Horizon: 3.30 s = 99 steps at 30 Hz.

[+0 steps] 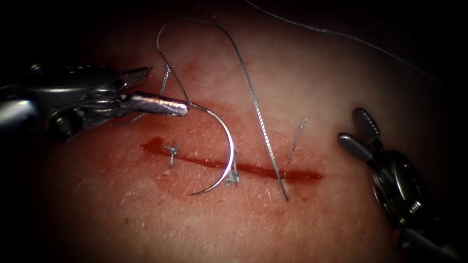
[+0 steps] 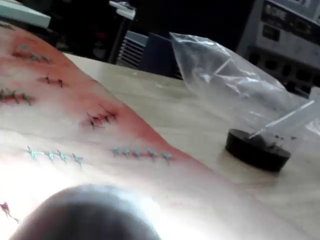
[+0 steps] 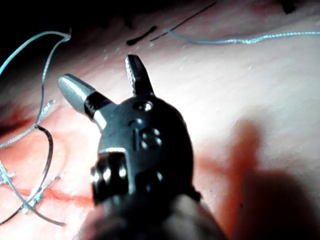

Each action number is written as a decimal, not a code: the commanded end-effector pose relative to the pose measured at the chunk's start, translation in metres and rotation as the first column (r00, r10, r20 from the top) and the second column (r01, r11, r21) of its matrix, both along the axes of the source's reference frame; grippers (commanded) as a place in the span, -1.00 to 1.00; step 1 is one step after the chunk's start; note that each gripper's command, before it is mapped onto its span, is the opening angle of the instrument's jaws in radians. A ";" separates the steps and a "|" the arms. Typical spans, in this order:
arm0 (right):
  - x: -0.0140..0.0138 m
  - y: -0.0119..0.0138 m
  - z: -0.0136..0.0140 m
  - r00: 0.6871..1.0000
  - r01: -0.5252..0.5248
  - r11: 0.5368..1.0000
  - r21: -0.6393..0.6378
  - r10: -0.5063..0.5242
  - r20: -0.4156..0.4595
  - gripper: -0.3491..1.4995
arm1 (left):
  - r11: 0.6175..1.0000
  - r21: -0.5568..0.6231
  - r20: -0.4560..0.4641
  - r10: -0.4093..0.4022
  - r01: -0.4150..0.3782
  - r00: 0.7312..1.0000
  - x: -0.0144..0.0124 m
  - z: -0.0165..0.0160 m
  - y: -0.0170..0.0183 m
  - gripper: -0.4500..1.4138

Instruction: Wound Closure

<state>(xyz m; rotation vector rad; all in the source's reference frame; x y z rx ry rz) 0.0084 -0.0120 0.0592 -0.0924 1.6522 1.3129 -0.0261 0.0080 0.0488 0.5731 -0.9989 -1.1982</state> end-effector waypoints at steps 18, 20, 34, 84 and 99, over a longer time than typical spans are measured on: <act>0.0012 0.0006 -0.0006 1.000 0.006 1.000 -0.007 -0.006 -0.009 0.20 | 0.244 -0.647 -0.654 0.308 -0.722 0.691 -0.0050 0.0071 0.0086 0.28; 0.0012 0.0005 -0.0006 1.000 0.006 1.000 -0.004 -0.006 -0.013 0.20 | 0.239 -0.651 -0.648 0.318 -0.720 0.692 -0.0047 0.0072 0.0083 0.24; 0.0017 0.0001 -0.0008 1.000 0.017 1.000 -0.007 -0.017 -0.016 0.24 | 0.091 -0.515 -0.793 0.329 -0.853 0.513 -0.0052 0.0143 0.0083 -0.40; 0.0093 0.0010 -0.0006 0.843 0.407 0.880 -0.244 -0.260 0.470 -1.00 | 0.637 -0.295 -0.558 0.489 -0.712 0.670 -0.0132 0.0129 -0.0112 -1.00; 0.0078 0.0007 0.0024 0.643 0.635 0.755 -0.163 -0.399 0.654 -1.00 | 0.342 -0.367 -0.671 0.546 -0.865 0.501 -0.0131 0.0052 -0.0083 -1.00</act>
